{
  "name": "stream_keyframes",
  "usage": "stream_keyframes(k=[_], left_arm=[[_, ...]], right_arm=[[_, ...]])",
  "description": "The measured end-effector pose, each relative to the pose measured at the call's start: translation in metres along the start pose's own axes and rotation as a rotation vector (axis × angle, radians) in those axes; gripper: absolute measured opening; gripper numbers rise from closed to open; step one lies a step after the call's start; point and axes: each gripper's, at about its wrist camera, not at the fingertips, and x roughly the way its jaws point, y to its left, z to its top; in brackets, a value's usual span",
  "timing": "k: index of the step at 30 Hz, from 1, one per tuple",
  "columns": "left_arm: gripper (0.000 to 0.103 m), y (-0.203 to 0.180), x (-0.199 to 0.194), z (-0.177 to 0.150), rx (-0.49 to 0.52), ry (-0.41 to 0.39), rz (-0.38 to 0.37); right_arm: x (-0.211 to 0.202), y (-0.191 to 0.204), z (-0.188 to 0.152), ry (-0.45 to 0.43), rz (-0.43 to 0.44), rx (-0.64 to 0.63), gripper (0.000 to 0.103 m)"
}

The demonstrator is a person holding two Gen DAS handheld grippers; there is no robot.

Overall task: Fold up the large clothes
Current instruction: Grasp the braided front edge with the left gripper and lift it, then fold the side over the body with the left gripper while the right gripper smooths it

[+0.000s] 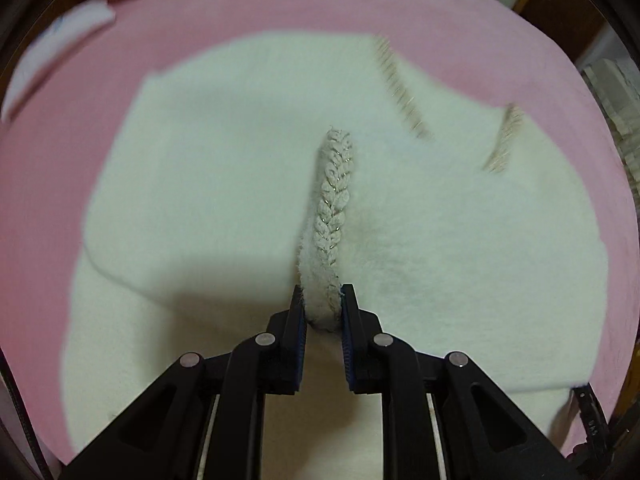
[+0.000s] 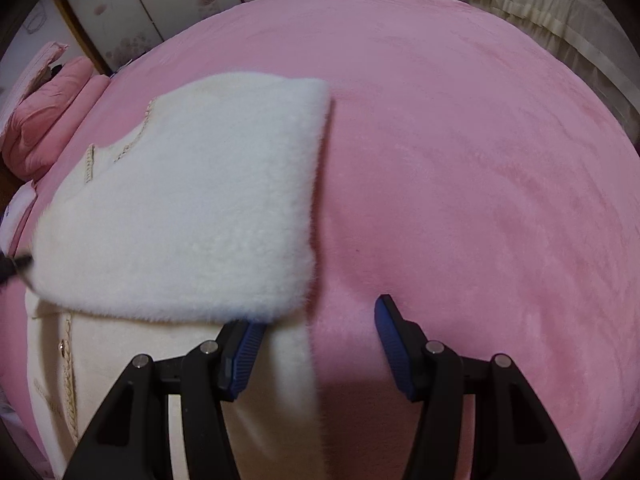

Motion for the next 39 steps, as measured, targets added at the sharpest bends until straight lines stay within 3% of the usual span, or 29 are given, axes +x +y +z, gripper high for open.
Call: stream_keyframes(k=[2,4,5,6,8,9,10,12,13,14,16,17,21,23,25,26,29,31,33,35,36,39], left_arm=[[0.018,0.007,0.006,-0.003,-0.034,-0.014,-0.025],[0.032,0.001,0.001,0.002,-0.016,-0.009,0.071],[0.048,0.000,-0.002,0.004,-0.016,-0.009,0.115],[0.051,-0.001,-0.010,0.008,-0.020,-0.015,0.168],[0.051,-0.006,-0.033,0.009,-0.016,-0.073,0.194],[0.051,-0.013,-0.042,0.008,-0.009,-0.105,0.184],[0.051,-0.019,-0.058,0.004,0.016,-0.146,0.115],[0.045,-0.024,-0.073,-0.004,0.060,-0.152,-0.034],[0.041,-0.037,-0.074,-0.008,0.099,-0.116,-0.145],[0.033,-0.048,-0.071,-0.011,0.118,-0.082,-0.203],[0.024,-0.075,-0.055,-0.019,0.127,-0.033,-0.251],[0.015,-0.086,-0.042,-0.021,0.123,0.000,-0.264],[0.011,-0.108,0.012,-0.025,0.067,0.164,-0.302],[0.008,-0.105,0.032,-0.030,0.097,0.176,-0.282],[0.006,-0.098,0.034,-0.022,0.127,0.147,-0.281],[0.004,-0.088,0.032,-0.019,0.127,0.128,-0.262],[0.003,-0.050,0.028,-0.008,0.093,0.089,-0.157],[0.003,-0.019,0.030,-0.002,0.036,0.080,-0.142],[0.002,-0.004,0.026,0.009,0.007,0.065,-0.144],[0.002,-0.005,0.018,0.010,-0.002,0.037,-0.163],[0.003,-0.012,0.015,0.010,0.010,0.028,-0.182],[0.003,-0.041,0.012,0.009,0.077,0.026,-0.324]], right_arm=[[-0.004,-0.006,0.000,0.007,0.009,-0.001,0.056],[-0.007,-0.005,0.000,0.010,-0.002,-0.022,0.056],[-0.011,-0.003,0.000,0.013,-0.015,-0.043,0.053],[-0.015,-0.001,0.004,0.017,-0.029,-0.067,0.045],[-0.026,0.006,0.007,-0.006,-0.084,-0.112,0.027],[-0.037,0.011,0.008,-0.047,-0.106,-0.134,0.021],[-0.049,0.017,0.008,-0.095,-0.116,-0.147,0.019],[-0.067,0.035,0.009,-0.167,-0.050,-0.167,0.009],[-0.068,0.047,0.012,-0.165,0.008,-0.167,0.009],[-0.064,0.061,0.015,-0.149,0.073,-0.162,0.008],[-0.050,0.088,0.017,-0.115,0.246,-0.117,0.008],[-0.038,0.102,0.016,-0.089,0.351,-0.079,0.008],[0.014,0.136,0.006,0.062,0.520,0.007,0.008],[0.033,0.138,0.003,0.126,0.519,0.028,0.009],[0.044,0.127,0.007,0.150,0.515,0.012,0.001],[0.044,0.118,0.009,0.141,0.489,0.007,0.000],[0.032,0.043,0.017,0.086,0.303,0.088,0.000],[0.023,-0.008,0.021,0.079,0.285,0.212,0.000],[0.012,-0.025,0.027,0.057,0.280,0.231,0.000],[0.000,-0.013,0.035,0.008,0.219,0.150,0.000],[-0.003,-0.003,0.041,-0.004,0.256,0.120,0.000],[0.010,0.033,0.051,0.042,0.513,0.136,0.000]])
